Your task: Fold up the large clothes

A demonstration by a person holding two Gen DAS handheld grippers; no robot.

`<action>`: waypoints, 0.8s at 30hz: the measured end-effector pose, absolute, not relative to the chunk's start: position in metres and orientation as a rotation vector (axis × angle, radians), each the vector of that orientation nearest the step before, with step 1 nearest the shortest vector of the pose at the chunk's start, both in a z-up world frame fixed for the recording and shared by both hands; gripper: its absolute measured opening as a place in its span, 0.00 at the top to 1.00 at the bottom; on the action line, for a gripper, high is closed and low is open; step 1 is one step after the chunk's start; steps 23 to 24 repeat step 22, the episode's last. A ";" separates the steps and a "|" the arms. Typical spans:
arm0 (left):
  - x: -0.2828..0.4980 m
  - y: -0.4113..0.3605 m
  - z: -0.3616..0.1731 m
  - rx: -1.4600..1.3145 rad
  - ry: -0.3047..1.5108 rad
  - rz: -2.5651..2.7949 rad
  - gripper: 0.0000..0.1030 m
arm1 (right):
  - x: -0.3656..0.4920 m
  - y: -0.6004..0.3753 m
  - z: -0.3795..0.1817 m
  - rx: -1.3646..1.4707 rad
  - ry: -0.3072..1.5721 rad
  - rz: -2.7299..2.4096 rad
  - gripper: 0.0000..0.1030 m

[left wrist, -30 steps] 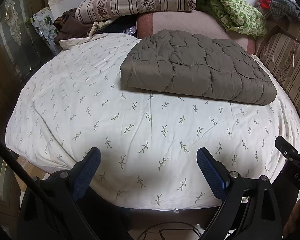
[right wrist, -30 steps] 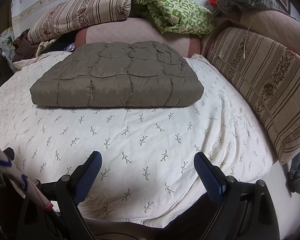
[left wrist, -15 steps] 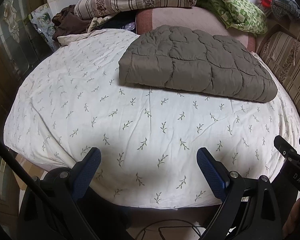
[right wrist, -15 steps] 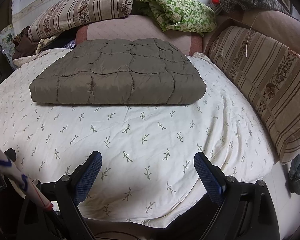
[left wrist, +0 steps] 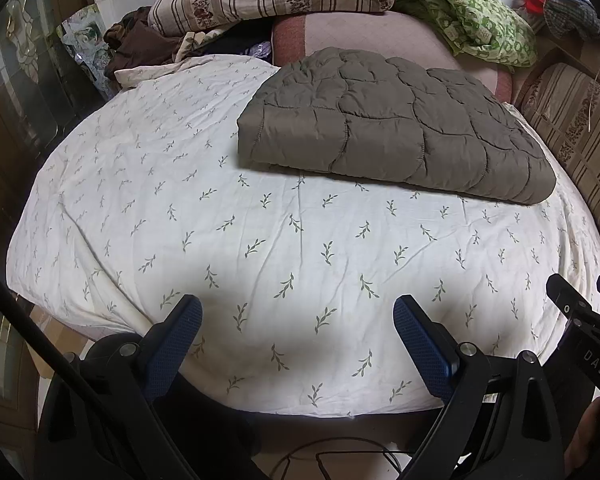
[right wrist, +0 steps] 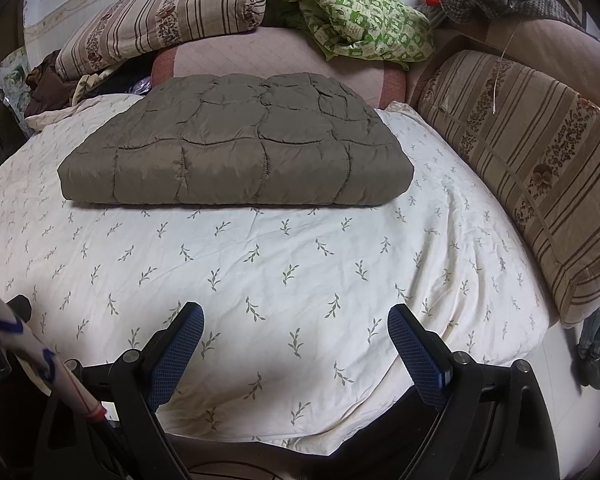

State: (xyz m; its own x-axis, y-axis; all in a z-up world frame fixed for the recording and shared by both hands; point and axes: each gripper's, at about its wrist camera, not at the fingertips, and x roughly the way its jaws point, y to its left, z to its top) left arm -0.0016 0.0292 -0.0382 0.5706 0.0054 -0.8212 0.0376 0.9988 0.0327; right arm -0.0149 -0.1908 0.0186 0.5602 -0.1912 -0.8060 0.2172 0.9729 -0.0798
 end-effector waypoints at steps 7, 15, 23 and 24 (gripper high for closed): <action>0.000 0.032 -0.040 0.042 0.969 -0.014 0.07 | -0.013 -0.191 0.016 0.030 0.950 -0.243 0.07; 0.001 0.034 -0.041 0.036 0.970 -0.011 0.07 | -0.012 -0.190 0.013 0.027 0.956 -0.243 0.07; 0.003 0.039 -0.042 0.020 0.977 0.004 0.07 | -0.011 -0.189 0.010 0.025 0.964 -0.247 0.07; 0.003 0.039 -0.042 0.020 0.977 0.004 0.07 | -0.011 -0.189 0.010 0.025 0.964 -0.247 0.07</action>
